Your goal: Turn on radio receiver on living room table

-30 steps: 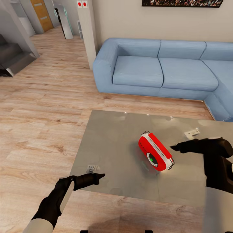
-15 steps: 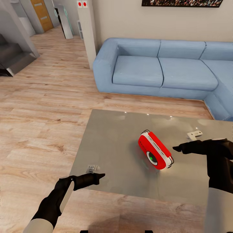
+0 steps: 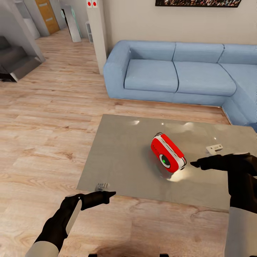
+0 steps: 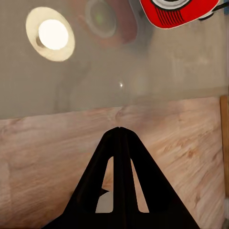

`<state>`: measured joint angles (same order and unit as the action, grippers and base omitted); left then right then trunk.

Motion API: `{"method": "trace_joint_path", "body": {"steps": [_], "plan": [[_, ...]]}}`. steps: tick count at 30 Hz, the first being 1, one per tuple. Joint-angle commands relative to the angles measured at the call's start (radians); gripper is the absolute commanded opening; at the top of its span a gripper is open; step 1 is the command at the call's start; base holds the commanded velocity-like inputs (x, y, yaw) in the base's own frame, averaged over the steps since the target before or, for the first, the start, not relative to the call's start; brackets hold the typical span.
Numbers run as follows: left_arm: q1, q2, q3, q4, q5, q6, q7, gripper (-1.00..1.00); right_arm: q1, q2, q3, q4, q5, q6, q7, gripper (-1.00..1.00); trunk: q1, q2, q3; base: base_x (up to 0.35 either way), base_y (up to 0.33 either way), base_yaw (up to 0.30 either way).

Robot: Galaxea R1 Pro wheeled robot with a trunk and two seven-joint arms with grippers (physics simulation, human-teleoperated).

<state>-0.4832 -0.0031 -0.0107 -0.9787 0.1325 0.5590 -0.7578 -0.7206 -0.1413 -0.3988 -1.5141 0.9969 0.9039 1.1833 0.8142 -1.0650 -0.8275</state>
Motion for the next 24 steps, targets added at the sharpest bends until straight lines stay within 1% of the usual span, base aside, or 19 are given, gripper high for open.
{"method": "trace_joint_path", "body": {"steps": [1, 5, 11, 24], "plan": [[0.000, 0.000, 0.000, 0.000, 0.000, 0.000, 0.000, -1.00, 0.000, 0.000, 0.000, 0.000, 0.000, 0.000, 0.000, 1.00, 0.000, 0.000, 0.000, -0.098, 0.000, 0.000], [0.000, 0.000, 0.000, 0.000, 0.001, 0.000, 0.000, -1.00, 0.000, 0.001, 0.000, 0.000, 0.000, 0.000, 0.000, 1.00, 0.000, 0.000, 0.001, -0.046, 0.000, 0.000], [0.000, -0.001, 0.000, 0.000, 0.001, -0.001, 0.000, -1.00, 0.000, 0.004, -0.001, 0.000, -0.001, -0.001, -0.004, 1.00, 0.000, 0.000, 0.007, -0.008, 0.000, 0.032], [0.000, 0.000, 0.000, -0.007, 0.000, 0.000, 0.000, -1.00, 0.001, 0.001, -0.003, -0.001, -0.001, -0.001, -0.005, 1.00, 0.000, 0.000, 0.027, -0.001, 0.000, 0.107]]}}
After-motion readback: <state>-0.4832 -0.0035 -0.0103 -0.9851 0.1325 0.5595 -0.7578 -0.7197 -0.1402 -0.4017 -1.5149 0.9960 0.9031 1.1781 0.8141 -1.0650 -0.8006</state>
